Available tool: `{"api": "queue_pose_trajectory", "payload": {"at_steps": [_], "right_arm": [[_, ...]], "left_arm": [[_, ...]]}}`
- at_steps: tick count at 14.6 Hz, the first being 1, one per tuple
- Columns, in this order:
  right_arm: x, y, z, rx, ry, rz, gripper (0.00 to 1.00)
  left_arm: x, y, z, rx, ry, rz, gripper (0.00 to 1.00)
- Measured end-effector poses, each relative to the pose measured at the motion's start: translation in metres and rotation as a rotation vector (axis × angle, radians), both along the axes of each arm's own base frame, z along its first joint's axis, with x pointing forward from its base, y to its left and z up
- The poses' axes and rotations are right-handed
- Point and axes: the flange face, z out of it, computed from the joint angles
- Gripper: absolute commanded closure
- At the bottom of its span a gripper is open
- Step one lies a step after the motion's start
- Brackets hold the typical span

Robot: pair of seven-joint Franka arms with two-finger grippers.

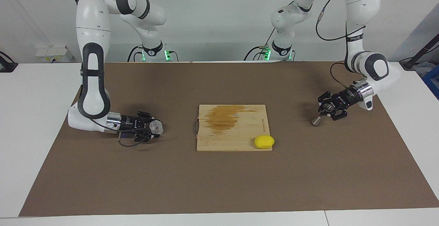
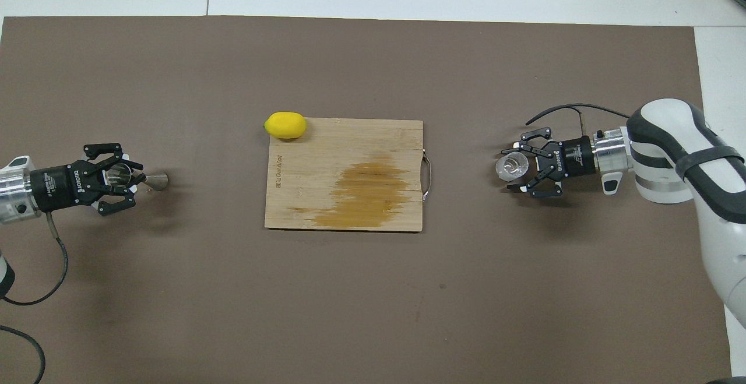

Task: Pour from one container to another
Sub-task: 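Close the right gripper around the clear plastic cup, then lift the glass with the left gripper and carry it over the board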

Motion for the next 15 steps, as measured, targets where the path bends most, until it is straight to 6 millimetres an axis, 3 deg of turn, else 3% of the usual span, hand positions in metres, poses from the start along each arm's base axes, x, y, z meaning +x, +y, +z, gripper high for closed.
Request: {"api": "queue_pose_trajectory", "payload": {"at_steps": [15], "right_arm": [[-0.002,0.006,0.000,-0.012,-0.018,0.008,0.28]], "left_arm": [[0.008,-0.007,0.012,0.013,-0.048,-0.024,1.00]]}}
